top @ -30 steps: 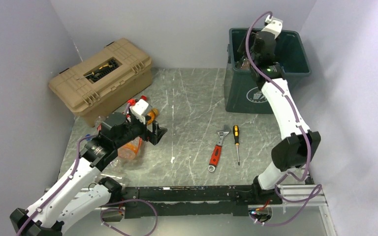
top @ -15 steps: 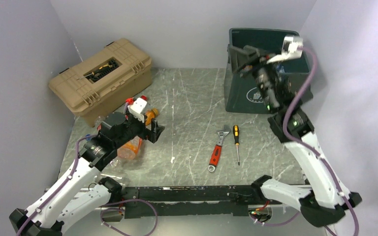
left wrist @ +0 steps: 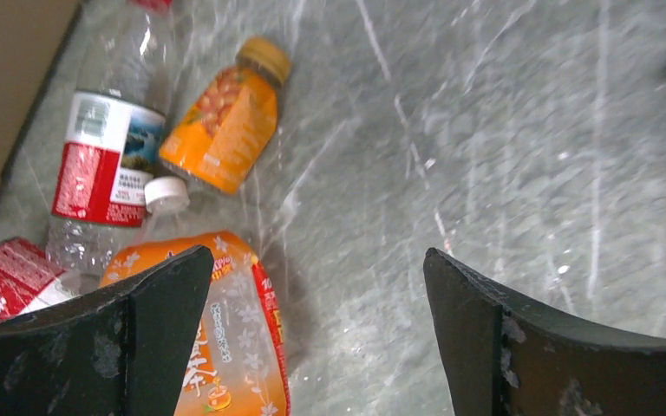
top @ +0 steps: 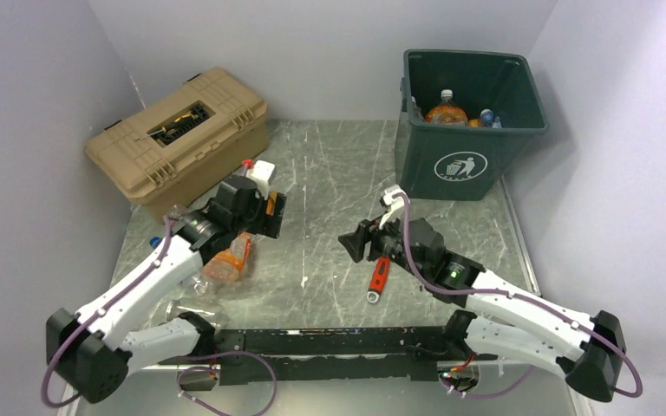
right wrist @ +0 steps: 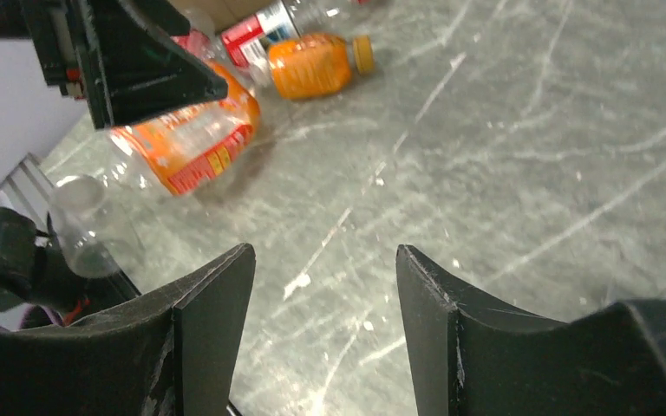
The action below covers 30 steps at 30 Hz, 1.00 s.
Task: Put the plastic bottles in the bin
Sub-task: Pick up the plastic bottle at the center of the board.
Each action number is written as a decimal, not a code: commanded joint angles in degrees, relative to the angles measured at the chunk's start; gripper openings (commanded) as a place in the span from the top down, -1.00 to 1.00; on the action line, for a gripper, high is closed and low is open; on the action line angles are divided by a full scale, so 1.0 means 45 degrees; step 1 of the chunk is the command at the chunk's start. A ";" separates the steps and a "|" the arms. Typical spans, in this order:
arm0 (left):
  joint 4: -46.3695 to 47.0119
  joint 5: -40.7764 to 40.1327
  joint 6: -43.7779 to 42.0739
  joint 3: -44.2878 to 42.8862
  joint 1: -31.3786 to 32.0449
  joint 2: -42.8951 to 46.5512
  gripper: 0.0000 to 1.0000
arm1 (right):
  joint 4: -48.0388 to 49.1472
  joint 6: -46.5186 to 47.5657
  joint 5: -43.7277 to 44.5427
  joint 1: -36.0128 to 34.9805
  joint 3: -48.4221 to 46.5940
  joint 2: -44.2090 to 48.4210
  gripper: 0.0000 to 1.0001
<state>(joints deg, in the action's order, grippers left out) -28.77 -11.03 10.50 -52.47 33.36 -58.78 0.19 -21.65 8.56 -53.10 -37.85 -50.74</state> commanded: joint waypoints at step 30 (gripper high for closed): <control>-0.3361 0.1342 -0.3575 -0.7178 -0.2811 -1.0373 -0.99 | 0.0017 -0.1818 0.0367 -0.0211 0.4406 0.5148 -0.26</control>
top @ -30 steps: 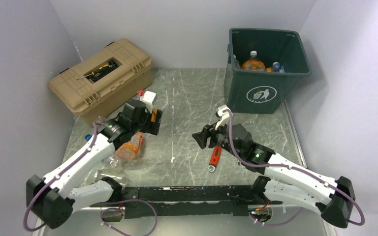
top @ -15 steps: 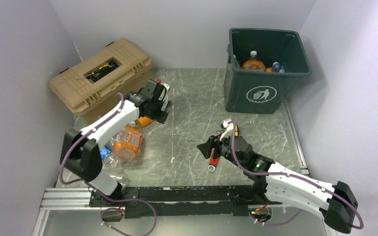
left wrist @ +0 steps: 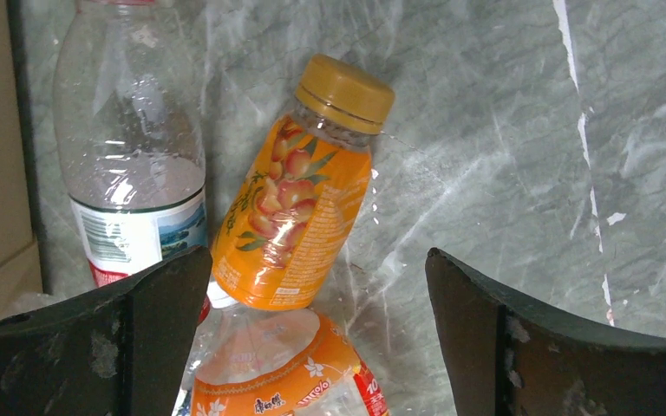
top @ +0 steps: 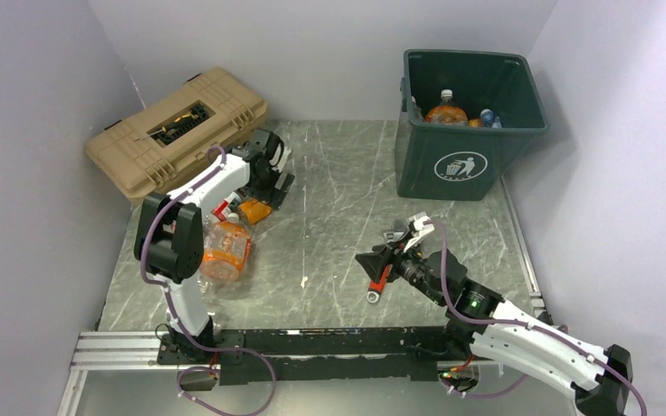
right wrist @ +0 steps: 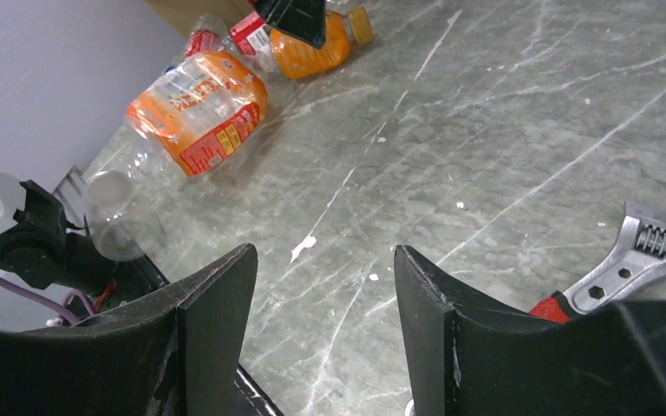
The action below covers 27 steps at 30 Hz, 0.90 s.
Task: Put the plastic bottles in the bin
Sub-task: Pick up the plastic bottle at the center of the board.
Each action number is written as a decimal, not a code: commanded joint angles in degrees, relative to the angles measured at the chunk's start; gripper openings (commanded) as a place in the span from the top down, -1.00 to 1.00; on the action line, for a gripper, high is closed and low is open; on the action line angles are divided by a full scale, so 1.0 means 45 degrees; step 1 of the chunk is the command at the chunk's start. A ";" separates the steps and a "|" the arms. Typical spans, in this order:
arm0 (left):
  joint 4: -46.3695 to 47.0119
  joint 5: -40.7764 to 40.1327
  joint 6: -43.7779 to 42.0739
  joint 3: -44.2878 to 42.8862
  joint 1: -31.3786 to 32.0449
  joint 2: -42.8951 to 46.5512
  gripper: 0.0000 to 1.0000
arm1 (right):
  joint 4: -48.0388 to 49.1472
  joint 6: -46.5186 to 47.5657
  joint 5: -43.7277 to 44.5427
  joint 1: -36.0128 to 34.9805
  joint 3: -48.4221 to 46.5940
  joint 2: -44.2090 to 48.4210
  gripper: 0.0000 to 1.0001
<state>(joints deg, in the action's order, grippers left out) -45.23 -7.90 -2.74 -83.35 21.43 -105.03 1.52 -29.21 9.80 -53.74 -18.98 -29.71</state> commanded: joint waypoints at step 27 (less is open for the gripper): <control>0.0501 0.0361 -0.0191 0.0357 -0.0190 -0.1419 -0.44 | -0.1022 -0.0403 0.0551 -0.0075 0.0267 0.0901 -0.25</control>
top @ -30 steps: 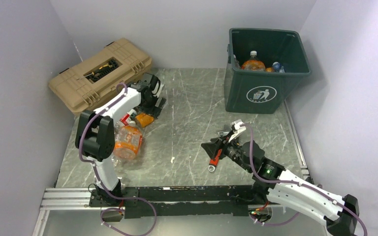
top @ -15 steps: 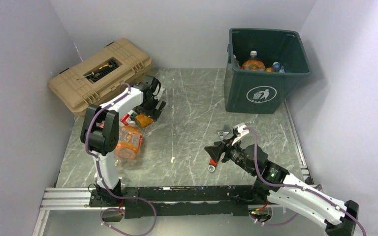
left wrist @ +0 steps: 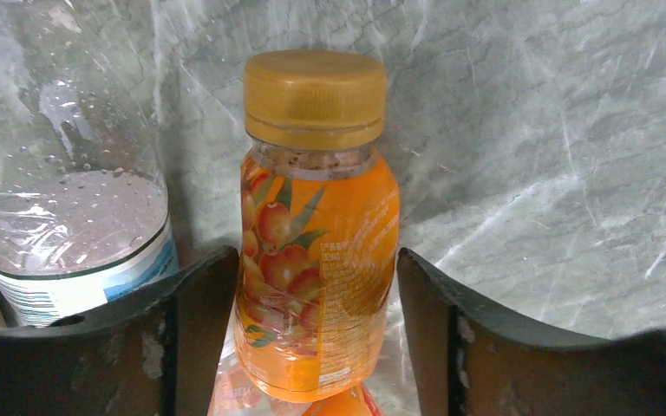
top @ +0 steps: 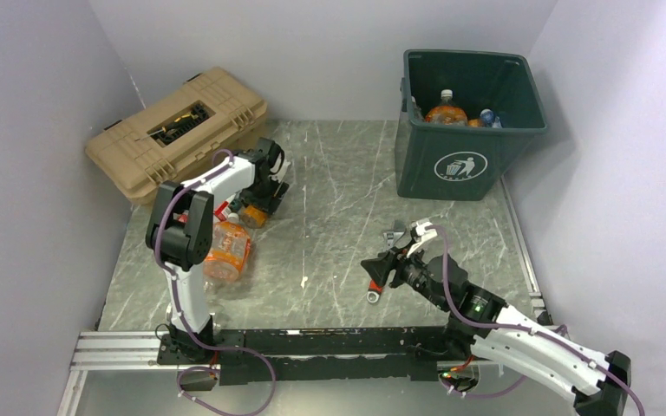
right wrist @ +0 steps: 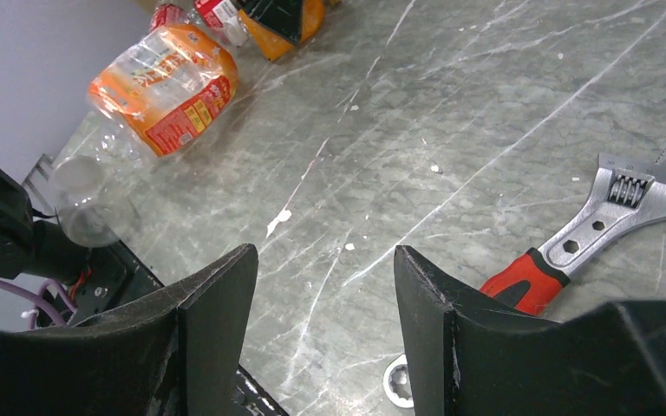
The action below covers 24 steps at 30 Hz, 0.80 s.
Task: Put the plastic bottles in the bin
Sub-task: Pick up the plastic bottle at the center of the board.
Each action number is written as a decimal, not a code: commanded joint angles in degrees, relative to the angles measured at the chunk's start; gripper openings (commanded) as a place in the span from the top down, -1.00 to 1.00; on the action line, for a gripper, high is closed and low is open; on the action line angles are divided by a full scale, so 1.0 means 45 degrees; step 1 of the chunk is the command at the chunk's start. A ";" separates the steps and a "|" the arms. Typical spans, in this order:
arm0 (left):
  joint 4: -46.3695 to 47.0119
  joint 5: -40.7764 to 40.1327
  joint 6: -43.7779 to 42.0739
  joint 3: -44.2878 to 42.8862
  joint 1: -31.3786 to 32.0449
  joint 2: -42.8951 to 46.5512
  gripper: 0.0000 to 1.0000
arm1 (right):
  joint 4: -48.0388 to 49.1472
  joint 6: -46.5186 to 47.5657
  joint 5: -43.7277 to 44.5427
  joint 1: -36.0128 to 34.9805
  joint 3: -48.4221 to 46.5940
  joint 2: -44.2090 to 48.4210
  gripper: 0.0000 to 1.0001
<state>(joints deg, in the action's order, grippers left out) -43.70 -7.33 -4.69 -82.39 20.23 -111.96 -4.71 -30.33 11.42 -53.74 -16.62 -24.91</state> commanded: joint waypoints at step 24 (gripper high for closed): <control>0.7325 1.0111 0.2876 0.6627 0.0681 1.2875 0.07 | 0.1521 0.1082 -0.1839 -0.0054 -0.4667 -0.2162 -0.35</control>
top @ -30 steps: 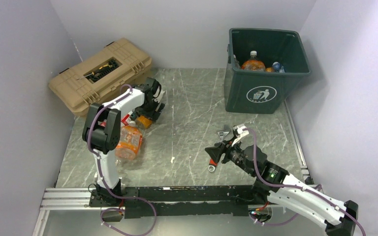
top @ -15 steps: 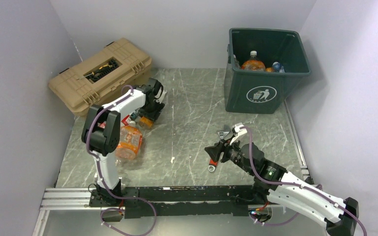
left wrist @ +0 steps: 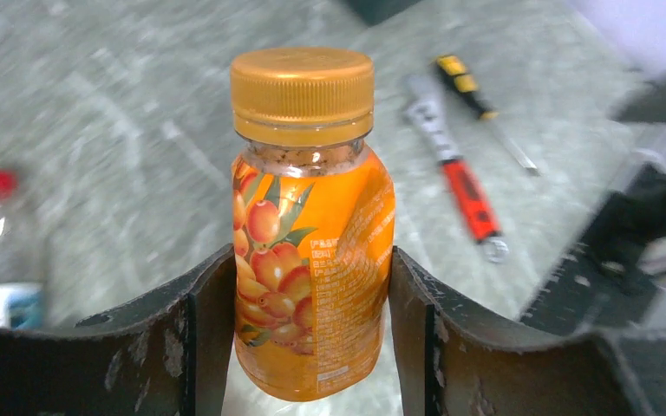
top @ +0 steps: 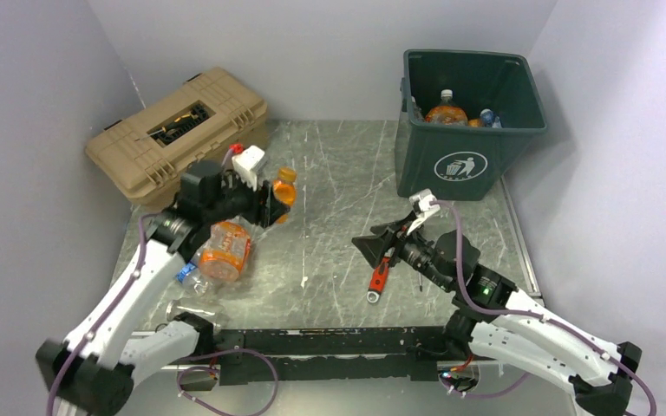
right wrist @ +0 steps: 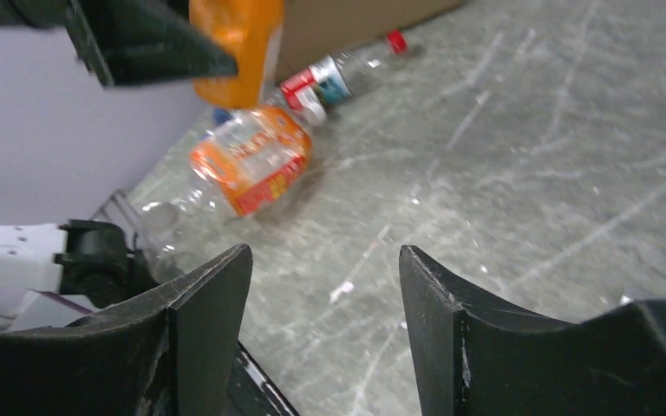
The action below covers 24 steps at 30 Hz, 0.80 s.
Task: Put the plastic bottles in the bin
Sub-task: Pick up the plastic bottle at the center of the board.
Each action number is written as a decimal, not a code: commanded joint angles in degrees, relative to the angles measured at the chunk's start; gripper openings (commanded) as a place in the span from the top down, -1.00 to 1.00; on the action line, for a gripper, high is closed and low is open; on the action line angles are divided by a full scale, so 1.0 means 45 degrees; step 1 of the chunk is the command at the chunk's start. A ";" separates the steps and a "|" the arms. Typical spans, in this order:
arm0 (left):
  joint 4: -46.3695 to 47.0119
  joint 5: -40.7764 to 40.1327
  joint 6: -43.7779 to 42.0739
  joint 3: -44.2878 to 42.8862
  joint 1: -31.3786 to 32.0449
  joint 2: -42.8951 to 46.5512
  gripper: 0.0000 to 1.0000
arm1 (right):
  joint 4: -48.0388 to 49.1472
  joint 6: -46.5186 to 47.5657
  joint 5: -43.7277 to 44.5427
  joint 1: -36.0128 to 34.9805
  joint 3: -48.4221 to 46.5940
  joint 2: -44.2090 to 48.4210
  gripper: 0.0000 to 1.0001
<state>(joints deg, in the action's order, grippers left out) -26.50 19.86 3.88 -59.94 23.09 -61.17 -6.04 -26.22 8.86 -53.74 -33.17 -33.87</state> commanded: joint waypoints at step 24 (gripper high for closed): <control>0.6790 0.6096 0.1968 0.4302 0.1220 0.4655 0.25 | 0.6434 -0.1127 -0.4280 -0.0119 -0.4553 -0.5426 -0.82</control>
<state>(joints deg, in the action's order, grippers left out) 4.56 47.68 14.76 -39.70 27.40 -41.32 19.07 -30.30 -8.71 -53.80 -49.58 -56.80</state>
